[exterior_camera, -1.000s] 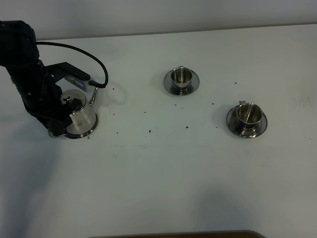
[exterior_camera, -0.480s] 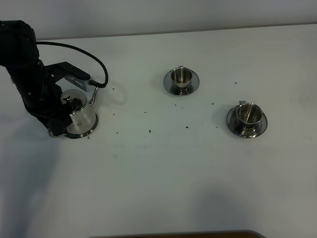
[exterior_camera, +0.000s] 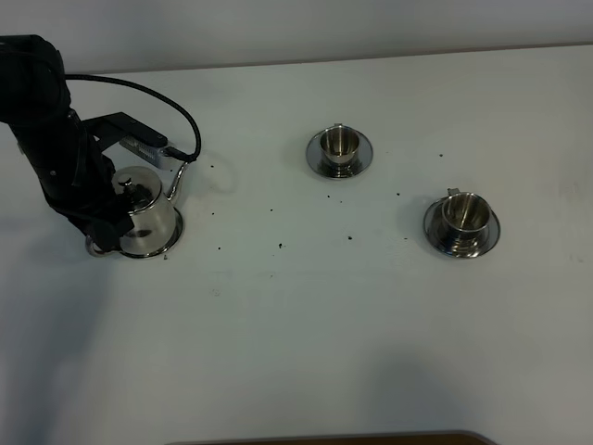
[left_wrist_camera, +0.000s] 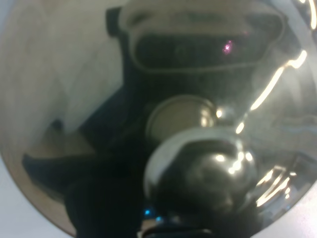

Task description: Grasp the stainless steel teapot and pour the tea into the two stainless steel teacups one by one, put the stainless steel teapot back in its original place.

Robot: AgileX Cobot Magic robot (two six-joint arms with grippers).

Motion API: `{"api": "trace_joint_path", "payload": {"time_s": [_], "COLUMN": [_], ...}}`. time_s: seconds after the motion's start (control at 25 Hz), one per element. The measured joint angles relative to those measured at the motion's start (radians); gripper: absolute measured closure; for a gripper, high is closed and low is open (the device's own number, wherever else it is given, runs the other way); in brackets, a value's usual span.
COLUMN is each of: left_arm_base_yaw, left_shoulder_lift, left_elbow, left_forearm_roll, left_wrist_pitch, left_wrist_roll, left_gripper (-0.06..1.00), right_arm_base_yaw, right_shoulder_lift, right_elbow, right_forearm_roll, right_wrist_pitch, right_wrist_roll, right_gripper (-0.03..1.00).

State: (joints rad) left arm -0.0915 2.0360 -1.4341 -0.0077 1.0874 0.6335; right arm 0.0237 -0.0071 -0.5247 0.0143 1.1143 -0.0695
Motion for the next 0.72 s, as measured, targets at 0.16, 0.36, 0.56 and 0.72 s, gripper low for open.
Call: {"api": "trace_joint_path", "payload": {"time_s": [0.16,0.36,0.56,0.72], "left_arm_base_yaw": [0.000,0.000,0.000,0.000], "left_shoulder_lift": [-0.008,-0.008,-0.008,-0.008], "left_elbow": [0.000,0.000,0.000,0.000], "left_forearm_roll": [0.000,0.000,-0.001,-0.019], "left_wrist_pitch": [-0.019,-0.027,-0.036,-0.041], "left_wrist_roll": [0.000,0.000,0.000,0.000], "left_gripper": [0.69,0.69,0.69,0.69], "right_arm_base_yaw": [0.000,0.000,0.000,0.000], "right_shoulder_lift": [0.000,0.000,0.000,0.000], "right_elbow": [0.000,0.000,0.000,0.000], "right_forearm_roll": [0.000,0.000,0.000,0.000], "right_wrist_pitch": [0.000,0.000,0.000,0.000], "right_wrist_roll": [0.000,0.000,0.001,0.001], "right_gripper": [0.48,0.48,0.48,0.48]}}
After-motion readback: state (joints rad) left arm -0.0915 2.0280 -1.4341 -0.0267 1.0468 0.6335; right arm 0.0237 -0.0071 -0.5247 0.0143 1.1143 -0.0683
